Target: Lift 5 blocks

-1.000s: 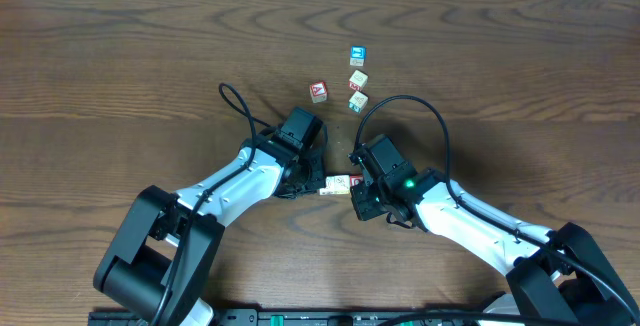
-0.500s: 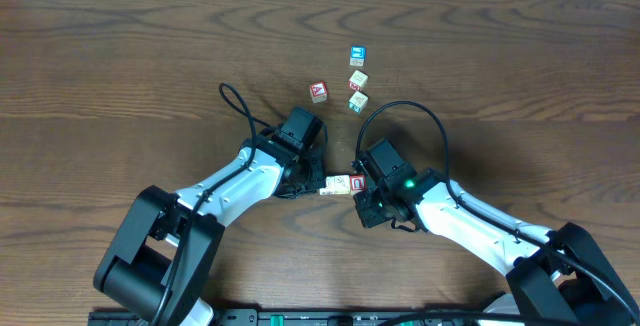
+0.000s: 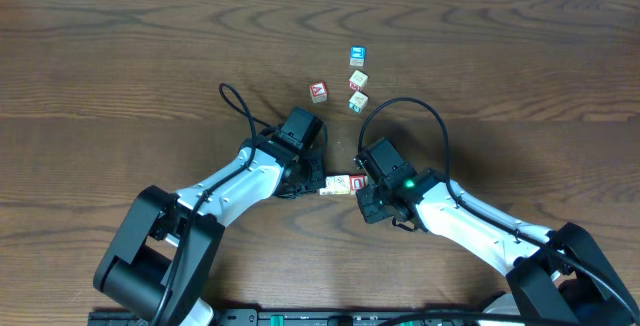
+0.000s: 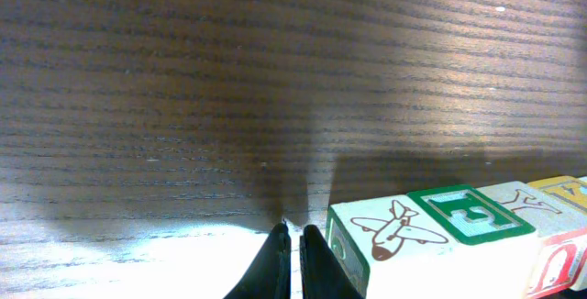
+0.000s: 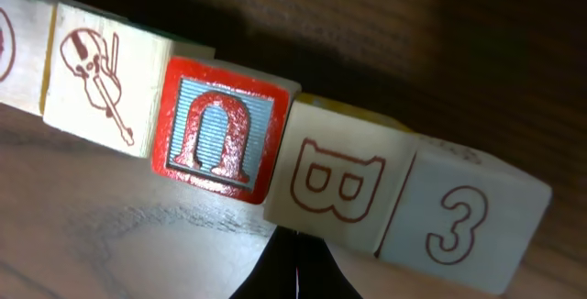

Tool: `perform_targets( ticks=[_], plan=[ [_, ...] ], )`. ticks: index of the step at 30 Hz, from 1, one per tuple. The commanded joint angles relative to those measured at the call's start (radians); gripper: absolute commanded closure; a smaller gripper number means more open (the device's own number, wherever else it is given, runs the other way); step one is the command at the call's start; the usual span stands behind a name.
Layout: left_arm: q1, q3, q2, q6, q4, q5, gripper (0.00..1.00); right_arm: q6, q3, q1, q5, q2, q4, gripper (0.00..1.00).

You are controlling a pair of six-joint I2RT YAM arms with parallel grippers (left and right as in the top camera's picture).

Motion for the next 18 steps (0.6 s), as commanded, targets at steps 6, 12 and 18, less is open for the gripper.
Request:
perform_targets(
  ticks=[6,12,18],
  plan=[
    [0.003,-0.007,0.016,-0.002,-0.002,0.006,0.92,0.014,0.000,0.009,0.018,0.007,0.013,0.99],
    [0.003,-0.007,0.016,-0.002,-0.002,0.005,0.93,0.014,0.000,0.009,0.022,0.007,0.018,0.99],
    [0.003,-0.007,0.016,-0.002,-0.002,0.005,0.93,0.014,0.000,0.009,0.022,0.007,0.019,0.99]
  ],
)
